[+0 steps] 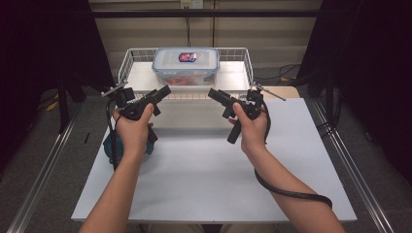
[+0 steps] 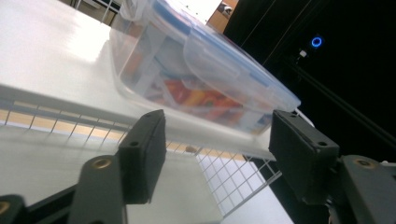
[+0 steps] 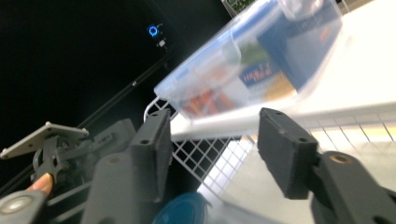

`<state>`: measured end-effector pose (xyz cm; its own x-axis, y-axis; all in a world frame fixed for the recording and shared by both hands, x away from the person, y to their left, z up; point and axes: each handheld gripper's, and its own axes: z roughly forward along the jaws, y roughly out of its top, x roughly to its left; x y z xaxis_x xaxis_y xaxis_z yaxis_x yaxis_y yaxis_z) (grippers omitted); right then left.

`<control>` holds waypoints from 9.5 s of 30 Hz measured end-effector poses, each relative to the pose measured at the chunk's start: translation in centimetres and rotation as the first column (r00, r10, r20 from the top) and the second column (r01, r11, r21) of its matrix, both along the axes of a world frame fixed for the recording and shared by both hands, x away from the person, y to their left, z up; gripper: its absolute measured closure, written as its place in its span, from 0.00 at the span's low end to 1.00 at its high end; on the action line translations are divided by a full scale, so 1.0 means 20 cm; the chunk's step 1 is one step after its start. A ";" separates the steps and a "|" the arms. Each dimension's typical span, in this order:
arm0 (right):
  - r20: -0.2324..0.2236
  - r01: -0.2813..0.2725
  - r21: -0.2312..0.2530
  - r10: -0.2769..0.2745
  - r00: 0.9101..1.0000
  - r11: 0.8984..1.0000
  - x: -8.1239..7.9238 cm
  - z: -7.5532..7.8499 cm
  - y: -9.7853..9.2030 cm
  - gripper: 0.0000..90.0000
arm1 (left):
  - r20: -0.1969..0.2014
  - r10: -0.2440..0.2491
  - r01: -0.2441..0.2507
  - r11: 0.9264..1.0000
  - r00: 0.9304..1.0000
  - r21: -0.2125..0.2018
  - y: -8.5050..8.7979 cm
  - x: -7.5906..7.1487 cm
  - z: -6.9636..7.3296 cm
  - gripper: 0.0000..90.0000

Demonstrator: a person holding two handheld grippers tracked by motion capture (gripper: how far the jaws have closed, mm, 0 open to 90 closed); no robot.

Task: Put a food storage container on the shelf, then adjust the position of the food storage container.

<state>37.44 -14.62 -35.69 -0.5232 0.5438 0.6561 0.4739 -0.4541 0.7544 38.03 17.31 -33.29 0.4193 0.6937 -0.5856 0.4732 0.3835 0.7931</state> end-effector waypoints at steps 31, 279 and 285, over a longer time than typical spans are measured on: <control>-0.020 -0.050 -0.082 0.049 0.999 0.995 -0.22 -0.27 -0.17 0.25 | -0.048 -0.083 0.087 0.993 0.995 0.084 0.05 -0.14 -0.20 0.12; -0.223 -0.198 -0.230 0.147 0.964 0.953 -0.37 -0.56 -0.14 0.29 | -0.371 -0.069 0.131 0.981 0.926 0.145 -0.03 -0.33 -0.58 0.96; -0.251 -0.212 -0.201 0.159 0.955 0.956 -0.39 -0.56 -0.16 0.30 | -0.366 -0.104 0.139 0.988 0.925 0.069 0.00 -0.33 -0.56 0.71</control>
<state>29.72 -17.78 -46.94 -0.4782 0.5976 0.6436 0.7060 -0.1744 0.6864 31.44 17.23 -44.55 0.2767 0.7089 -0.6488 0.7718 0.2383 0.5896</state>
